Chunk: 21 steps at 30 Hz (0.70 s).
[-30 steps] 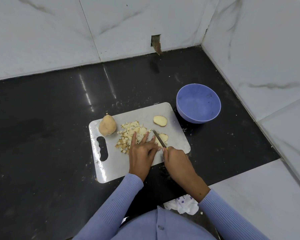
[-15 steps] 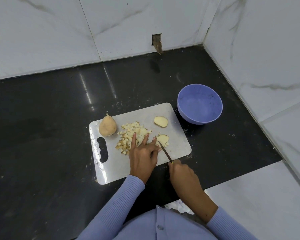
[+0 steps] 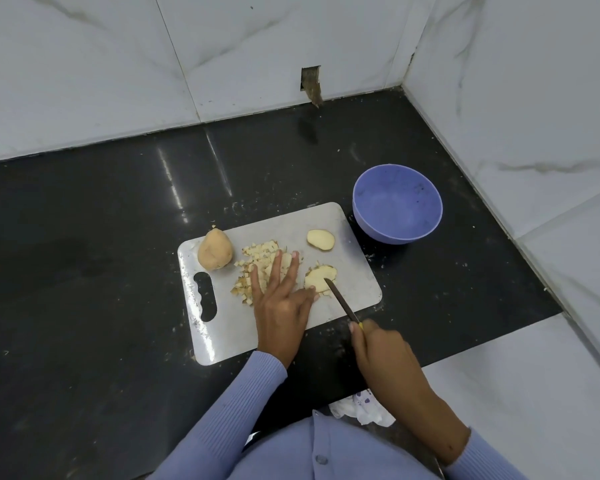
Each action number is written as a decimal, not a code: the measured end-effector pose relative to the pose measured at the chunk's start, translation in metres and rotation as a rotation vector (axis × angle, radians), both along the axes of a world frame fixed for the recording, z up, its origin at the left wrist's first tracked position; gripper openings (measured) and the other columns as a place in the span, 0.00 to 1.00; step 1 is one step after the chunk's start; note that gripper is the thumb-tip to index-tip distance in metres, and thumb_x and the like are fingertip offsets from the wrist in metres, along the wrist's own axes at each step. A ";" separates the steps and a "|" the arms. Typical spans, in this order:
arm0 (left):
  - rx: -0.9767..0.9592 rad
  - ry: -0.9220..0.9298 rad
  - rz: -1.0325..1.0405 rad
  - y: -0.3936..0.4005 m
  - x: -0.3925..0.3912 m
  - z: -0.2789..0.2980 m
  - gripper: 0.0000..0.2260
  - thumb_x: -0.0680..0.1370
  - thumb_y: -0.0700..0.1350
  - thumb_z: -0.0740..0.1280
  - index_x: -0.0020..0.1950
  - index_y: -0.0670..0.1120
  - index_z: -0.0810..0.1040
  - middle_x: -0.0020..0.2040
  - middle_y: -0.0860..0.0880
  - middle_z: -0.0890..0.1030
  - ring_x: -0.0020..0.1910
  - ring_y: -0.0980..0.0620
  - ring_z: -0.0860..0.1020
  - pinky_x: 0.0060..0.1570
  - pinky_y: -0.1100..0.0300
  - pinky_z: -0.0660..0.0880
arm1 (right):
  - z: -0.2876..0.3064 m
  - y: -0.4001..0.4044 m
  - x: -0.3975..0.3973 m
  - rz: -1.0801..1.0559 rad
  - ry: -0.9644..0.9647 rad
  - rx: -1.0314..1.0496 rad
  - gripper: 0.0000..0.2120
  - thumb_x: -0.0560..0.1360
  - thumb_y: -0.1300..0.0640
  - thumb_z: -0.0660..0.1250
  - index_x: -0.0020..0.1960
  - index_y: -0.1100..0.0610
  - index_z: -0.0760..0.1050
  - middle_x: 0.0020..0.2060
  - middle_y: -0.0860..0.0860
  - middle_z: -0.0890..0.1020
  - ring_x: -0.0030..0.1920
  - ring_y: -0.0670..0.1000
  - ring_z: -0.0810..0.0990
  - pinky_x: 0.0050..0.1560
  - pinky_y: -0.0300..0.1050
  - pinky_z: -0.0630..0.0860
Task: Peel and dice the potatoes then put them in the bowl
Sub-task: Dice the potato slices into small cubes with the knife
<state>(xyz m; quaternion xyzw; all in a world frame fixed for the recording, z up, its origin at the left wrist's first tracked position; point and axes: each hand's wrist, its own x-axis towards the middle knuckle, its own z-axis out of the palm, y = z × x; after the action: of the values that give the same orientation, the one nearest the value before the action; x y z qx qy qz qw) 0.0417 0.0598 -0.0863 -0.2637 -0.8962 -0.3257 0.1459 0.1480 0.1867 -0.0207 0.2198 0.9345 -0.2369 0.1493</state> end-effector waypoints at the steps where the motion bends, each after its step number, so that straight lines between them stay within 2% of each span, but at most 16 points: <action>1: 0.005 0.000 0.017 -0.001 0.000 0.000 0.09 0.74 0.47 0.67 0.36 0.48 0.83 0.68 0.43 0.73 0.71 0.40 0.65 0.73 0.42 0.48 | 0.000 -0.001 -0.006 0.003 0.017 0.000 0.17 0.82 0.46 0.47 0.44 0.55 0.67 0.34 0.50 0.73 0.40 0.55 0.78 0.42 0.47 0.73; 5: 0.012 -0.028 0.050 -0.003 -0.001 -0.002 0.06 0.72 0.45 0.72 0.35 0.49 0.84 0.70 0.42 0.69 0.72 0.39 0.63 0.72 0.41 0.49 | -0.005 -0.010 -0.031 0.049 0.042 0.000 0.19 0.83 0.47 0.48 0.48 0.58 0.70 0.37 0.53 0.75 0.43 0.57 0.79 0.44 0.49 0.73; 9: 0.018 -0.093 0.072 -0.003 -0.004 -0.005 0.04 0.69 0.44 0.77 0.37 0.51 0.84 0.72 0.42 0.67 0.74 0.41 0.60 0.73 0.45 0.45 | -0.009 -0.015 -0.040 0.065 0.026 -0.012 0.19 0.83 0.48 0.47 0.50 0.59 0.71 0.43 0.56 0.79 0.46 0.58 0.78 0.45 0.50 0.73; 15: -0.024 -0.144 0.095 -0.003 -0.010 -0.001 0.03 0.69 0.47 0.76 0.36 0.52 0.84 0.74 0.41 0.63 0.75 0.41 0.55 0.73 0.47 0.40 | -0.013 -0.021 -0.043 0.098 -0.022 0.099 0.18 0.84 0.51 0.46 0.58 0.60 0.69 0.50 0.57 0.80 0.52 0.58 0.79 0.47 0.48 0.72; 21: -0.059 -0.133 0.112 -0.001 -0.008 0.002 0.05 0.67 0.45 0.78 0.35 0.52 0.83 0.73 0.40 0.64 0.75 0.42 0.56 0.73 0.45 0.39 | -0.021 -0.021 -0.028 0.161 -0.068 0.162 0.16 0.84 0.52 0.46 0.60 0.60 0.67 0.49 0.55 0.80 0.49 0.55 0.80 0.43 0.45 0.71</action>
<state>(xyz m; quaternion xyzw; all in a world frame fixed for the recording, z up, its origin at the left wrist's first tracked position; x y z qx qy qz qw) 0.0333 0.0589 -0.0846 -0.1953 -0.9264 -0.3071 0.0962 0.1196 0.1662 -0.0415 0.1631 0.9597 -0.1400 0.1810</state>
